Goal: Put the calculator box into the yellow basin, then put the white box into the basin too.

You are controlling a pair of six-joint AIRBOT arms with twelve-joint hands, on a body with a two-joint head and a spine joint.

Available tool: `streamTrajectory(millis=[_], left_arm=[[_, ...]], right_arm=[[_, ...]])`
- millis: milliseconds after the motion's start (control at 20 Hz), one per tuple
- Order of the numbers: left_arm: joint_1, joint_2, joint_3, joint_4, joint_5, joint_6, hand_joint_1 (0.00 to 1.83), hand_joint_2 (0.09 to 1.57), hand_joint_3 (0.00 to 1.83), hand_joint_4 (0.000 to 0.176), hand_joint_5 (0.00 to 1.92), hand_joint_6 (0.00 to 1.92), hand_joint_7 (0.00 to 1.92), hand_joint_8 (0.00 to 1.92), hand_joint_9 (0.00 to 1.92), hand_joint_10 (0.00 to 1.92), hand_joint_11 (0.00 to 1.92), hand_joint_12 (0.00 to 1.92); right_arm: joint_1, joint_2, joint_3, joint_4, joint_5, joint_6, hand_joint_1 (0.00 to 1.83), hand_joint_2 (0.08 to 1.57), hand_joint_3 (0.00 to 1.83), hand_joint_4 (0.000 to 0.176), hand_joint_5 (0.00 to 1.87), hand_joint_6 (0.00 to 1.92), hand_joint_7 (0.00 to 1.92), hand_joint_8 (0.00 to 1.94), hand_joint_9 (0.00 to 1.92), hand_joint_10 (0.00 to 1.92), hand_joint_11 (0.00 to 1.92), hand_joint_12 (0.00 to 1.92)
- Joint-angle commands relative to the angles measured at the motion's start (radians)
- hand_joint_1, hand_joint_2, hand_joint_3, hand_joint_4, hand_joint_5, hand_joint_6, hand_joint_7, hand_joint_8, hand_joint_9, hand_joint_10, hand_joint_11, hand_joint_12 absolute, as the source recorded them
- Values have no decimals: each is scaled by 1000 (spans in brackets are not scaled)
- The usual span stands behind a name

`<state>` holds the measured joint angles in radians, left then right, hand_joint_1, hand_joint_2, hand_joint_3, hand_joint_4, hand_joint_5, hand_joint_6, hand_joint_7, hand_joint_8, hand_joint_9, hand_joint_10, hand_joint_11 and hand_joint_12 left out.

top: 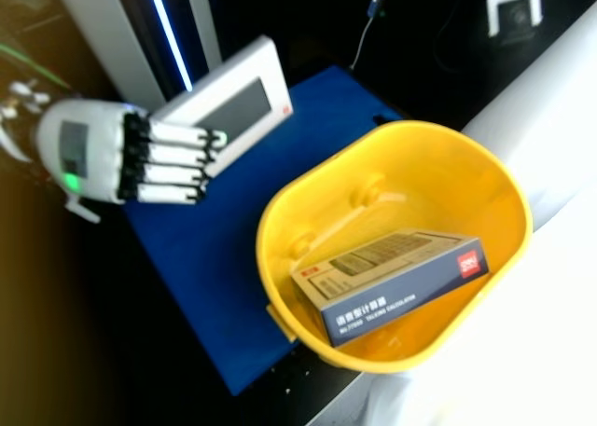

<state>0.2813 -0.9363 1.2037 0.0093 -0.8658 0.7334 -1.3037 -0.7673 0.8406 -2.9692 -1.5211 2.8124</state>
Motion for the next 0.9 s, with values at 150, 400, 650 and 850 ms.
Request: streamTrajectory(millis=[150,400,650,850], left_arm=[[-19,19,4,-88,-71,90,878,1083,0,0,684,8,623,23,561,178,63,1388],[-26,38,13,-150,-66,131,835,1097,0,0,703,7,630,11,553,179,89,1361],[-106,73,-14,-149,-58,213,778,1048,0,0,614,1,583,0,554,78,82,1296],[-143,79,-20,-149,-22,261,793,1133,8,0,684,16,590,0,592,66,87,1404]], right_arm=[[33,41,-13,-21,-218,8,1369,1117,0,0,952,959,940,1006,924,1216,810,1184],[63,61,2,14,-242,7,1374,1115,0,0,931,1020,969,973,924,1190,808,1183],[117,63,49,41,-242,7,1372,1114,0,0,939,1051,971,943,917,1185,807,1182],[131,63,72,64,-242,7,1374,1114,0,0,933,1018,970,971,925,1188,809,1182]])
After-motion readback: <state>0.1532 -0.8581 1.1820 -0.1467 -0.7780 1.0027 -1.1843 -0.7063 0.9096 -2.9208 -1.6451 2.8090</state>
